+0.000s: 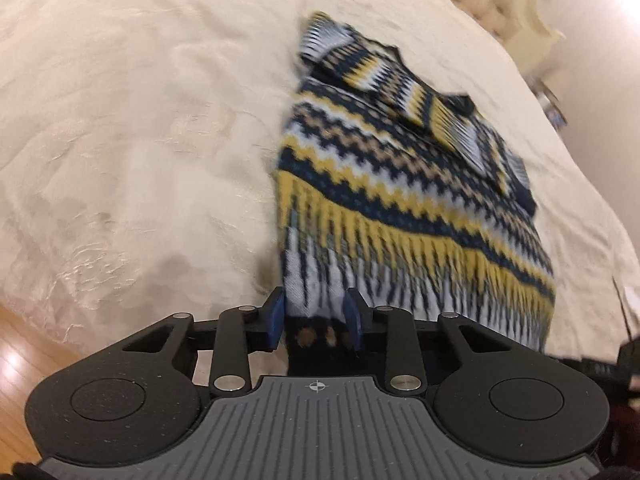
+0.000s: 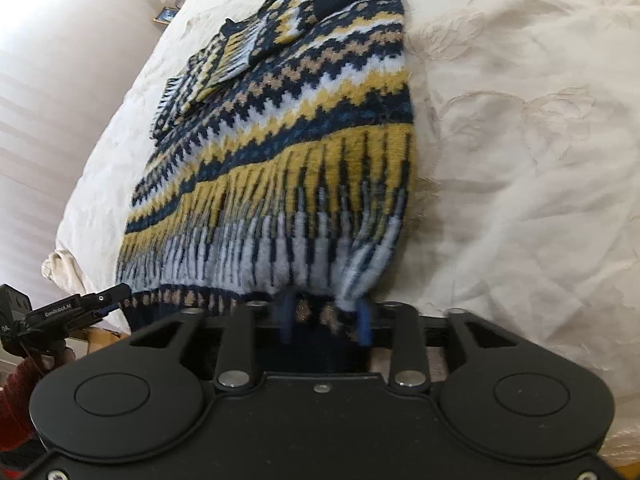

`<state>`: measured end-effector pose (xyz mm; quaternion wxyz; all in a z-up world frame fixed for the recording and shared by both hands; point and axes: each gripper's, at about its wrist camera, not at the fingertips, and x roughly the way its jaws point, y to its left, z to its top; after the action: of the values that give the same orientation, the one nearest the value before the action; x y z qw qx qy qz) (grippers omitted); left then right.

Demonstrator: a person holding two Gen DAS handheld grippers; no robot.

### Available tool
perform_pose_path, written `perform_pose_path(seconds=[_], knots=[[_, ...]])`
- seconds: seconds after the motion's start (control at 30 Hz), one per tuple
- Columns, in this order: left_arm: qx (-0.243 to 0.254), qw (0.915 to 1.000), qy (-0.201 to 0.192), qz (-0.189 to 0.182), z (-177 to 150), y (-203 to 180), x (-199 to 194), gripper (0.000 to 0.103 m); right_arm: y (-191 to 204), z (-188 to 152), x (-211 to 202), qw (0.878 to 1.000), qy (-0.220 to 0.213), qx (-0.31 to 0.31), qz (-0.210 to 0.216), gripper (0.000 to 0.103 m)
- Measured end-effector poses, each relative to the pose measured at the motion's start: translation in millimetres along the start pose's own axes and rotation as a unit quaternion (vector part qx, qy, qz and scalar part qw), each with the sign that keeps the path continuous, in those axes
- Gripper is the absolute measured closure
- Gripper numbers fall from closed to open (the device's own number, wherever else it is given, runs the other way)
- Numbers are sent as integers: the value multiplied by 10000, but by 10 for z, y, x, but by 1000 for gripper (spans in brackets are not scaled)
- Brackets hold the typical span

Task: Fold small clothes
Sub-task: 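Close both tools on the ribbed hem and lift it, then carry the hem over toward the collar with both tools, folding the sweater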

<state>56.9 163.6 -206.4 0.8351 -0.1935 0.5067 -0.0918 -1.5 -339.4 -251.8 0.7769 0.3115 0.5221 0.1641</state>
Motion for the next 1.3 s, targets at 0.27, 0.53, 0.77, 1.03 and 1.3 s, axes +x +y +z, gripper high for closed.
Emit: perform_pose_path(seconds=[0.27,0.53,0.77,1.03,1.3], knots=[[-46,9992,306,-238,83,-82,52,96,84,46,44,9999,120,20,38,81],[-198,9969,-240,-717,420,-341,-281,97,231,353,-411,9944,-125,-124,1043,83],[-423,9921,-928,-734,886,-593,-300,97,276,846,-541,9883,-632,-59,1391,84],[-456,9858,-1475,-667,1399,-839,-154,97,221,1504,-531,9810,-1081,-122,1606,87],[-308,9839,-1682,-516,1718,-966,-38,97,189,1911,-343,9808,-1030,-80,1653,89]])
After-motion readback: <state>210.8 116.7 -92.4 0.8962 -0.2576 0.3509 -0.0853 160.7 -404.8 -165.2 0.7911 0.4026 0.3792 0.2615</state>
